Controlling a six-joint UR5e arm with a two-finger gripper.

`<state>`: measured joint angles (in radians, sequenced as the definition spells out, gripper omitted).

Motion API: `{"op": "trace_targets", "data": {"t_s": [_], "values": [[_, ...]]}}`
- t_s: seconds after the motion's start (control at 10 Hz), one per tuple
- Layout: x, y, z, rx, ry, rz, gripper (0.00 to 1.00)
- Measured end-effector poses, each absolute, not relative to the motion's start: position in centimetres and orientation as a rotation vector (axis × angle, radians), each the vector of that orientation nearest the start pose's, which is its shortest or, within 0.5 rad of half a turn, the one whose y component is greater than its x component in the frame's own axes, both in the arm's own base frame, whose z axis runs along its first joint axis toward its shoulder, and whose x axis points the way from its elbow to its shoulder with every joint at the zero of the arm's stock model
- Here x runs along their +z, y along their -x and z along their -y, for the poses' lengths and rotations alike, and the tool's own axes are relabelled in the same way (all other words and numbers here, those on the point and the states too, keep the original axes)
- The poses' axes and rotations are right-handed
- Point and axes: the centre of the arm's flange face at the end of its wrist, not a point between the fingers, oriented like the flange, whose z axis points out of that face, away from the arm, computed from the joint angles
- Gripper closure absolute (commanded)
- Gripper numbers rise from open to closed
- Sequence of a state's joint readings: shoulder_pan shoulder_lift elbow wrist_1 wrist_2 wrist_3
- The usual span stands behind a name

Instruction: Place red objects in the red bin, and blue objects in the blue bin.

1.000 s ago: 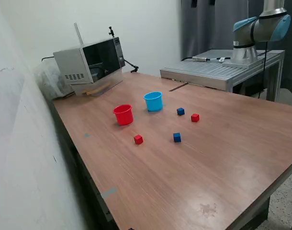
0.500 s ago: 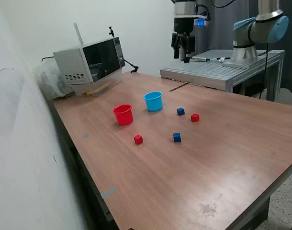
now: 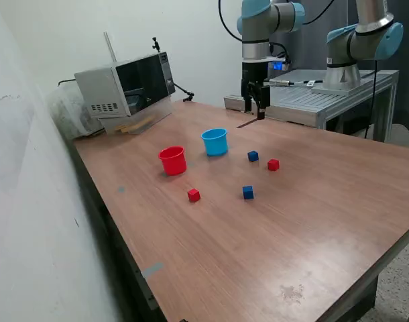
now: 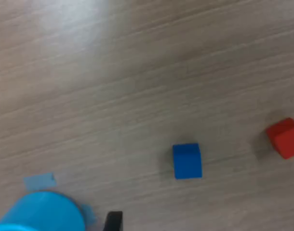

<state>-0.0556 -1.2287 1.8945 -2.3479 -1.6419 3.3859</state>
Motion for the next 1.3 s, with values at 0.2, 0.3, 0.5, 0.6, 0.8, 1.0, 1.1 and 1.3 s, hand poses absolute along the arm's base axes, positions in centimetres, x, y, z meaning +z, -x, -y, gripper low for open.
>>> {"op": "trace_targets", "data": {"t_s": [0.2,0.3,0.5,0.6,0.8,1.0,1.1,1.3], "values": [[20.3,57.3,9.6,0.166,1.871,-2.548,0.0],[18.9,57.5,9.4,0.15,1.863,-2.541,0.0],[17.0,57.9,9.2,0.125,1.85,-2.532,0.0],[16.3,58.0,9.1,0.115,1.845,-2.527,0.0],[14.9,58.3,9.0,0.096,1.836,-2.518,0.0],[14.3,58.8,8.9,0.1,1.835,-2.52,0.0],[14.0,59.2,8.9,0.103,1.836,-2.521,0.0],[13.6,59.9,8.9,0.107,1.837,-2.523,0.0]]}}
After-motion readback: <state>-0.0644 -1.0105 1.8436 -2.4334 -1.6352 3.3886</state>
